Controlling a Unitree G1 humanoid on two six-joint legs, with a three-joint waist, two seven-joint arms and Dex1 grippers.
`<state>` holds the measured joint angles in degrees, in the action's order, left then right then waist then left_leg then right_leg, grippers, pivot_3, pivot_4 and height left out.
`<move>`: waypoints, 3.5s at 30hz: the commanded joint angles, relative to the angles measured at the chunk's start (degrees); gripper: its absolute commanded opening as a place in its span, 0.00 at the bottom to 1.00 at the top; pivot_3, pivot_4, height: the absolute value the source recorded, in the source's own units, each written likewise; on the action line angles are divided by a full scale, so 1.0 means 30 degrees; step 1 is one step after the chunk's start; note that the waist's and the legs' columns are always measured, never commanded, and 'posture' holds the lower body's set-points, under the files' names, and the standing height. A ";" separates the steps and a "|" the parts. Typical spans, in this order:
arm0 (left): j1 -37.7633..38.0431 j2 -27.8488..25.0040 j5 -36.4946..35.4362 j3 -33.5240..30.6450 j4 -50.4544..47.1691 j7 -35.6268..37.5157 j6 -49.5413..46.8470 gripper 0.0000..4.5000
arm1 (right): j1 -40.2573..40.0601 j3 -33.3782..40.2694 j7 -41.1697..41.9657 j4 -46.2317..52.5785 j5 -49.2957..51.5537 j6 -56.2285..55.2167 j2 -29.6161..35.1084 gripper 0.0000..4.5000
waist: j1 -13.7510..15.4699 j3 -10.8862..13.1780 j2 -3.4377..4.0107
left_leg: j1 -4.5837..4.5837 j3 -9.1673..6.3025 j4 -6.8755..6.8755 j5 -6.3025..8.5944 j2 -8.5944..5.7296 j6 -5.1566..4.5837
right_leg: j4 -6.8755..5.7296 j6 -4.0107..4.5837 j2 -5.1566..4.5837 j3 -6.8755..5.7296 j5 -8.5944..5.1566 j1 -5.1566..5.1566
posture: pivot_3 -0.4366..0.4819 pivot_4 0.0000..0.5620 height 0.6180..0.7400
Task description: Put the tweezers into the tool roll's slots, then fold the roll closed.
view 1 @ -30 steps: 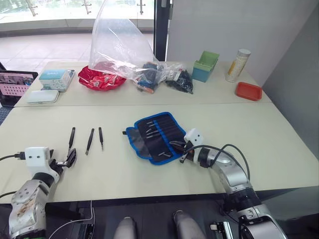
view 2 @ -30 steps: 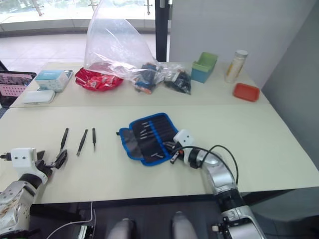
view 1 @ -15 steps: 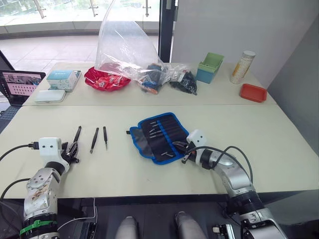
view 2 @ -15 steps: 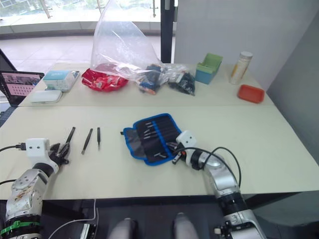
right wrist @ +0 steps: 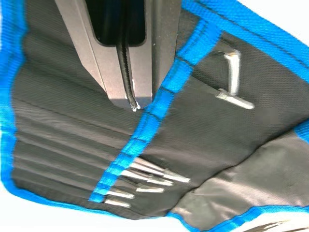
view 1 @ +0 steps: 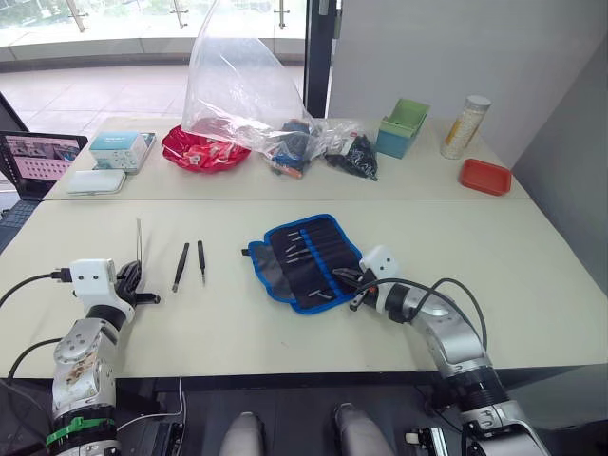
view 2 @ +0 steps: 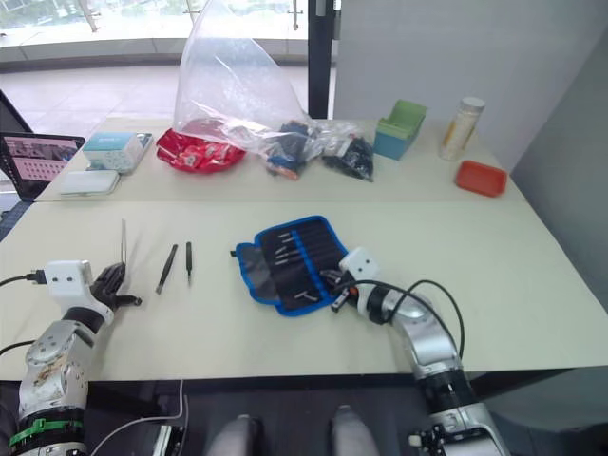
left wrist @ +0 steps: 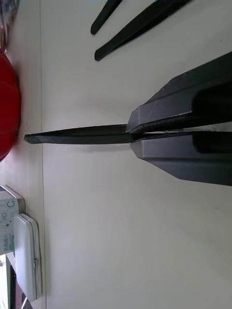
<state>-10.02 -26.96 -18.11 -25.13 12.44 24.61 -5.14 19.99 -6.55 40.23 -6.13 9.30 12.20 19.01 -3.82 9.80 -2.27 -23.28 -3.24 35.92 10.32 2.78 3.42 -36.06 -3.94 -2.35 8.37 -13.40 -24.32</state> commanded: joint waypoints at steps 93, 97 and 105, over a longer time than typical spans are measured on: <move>0.3461 -0.5710 -0.1386 -0.4918 -0.5937 0.5486 -0.9841 0.99 | 0.0651 -0.1198 -0.0579 -0.0555 -0.0449 -0.0129 -0.2019 0.00 | -0.1132 0.0084 -0.0124 | 0.0032 -0.0014 -0.0100 0.0012 0.0014 0.0005 | -0.0023 -0.0105 0.0001 -0.0020 0.0055 -0.0018 | 0.48 0.27 0.95; 0.4731 -0.5543 -0.2918 -0.5751 -0.3397 0.8147 -0.8556 0.99 | 0.0598 -0.1235 -0.0636 -0.0518 -0.0458 -0.0114 -0.2034 0.00 | -0.1083 0.0084 -0.0126 | 0.0030 -0.0015 -0.0105 0.0012 0.0016 0.0005 | -0.0017 -0.0088 0.0000 -0.0024 0.0047 -0.0023 | 0.48 0.27 0.95; 0.4642 -0.5869 -0.2403 -0.3929 -0.0671 0.9156 -0.6431 0.99 | 0.0435 -0.1296 -0.0760 -0.0349 -0.0477 -0.0048 -0.2077 0.00 | -0.0986 0.0084 -0.0153 | 0.0026 -0.0018 -0.0077 0.0011 0.0017 0.0004 | -0.0022 0.0024 -0.0001 -0.0024 -0.0018 -0.0014 | 0.48 0.27 0.95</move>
<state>4.41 -43.94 -26.21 -38.27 9.94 51.37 -26.46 21.57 -10.24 38.15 -8.28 7.99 12.36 12.88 -6.78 10.05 -2.73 -23.20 -3.29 35.69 10.35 2.84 3.43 -36.13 -3.87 -2.35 8.30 -13.46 -24.36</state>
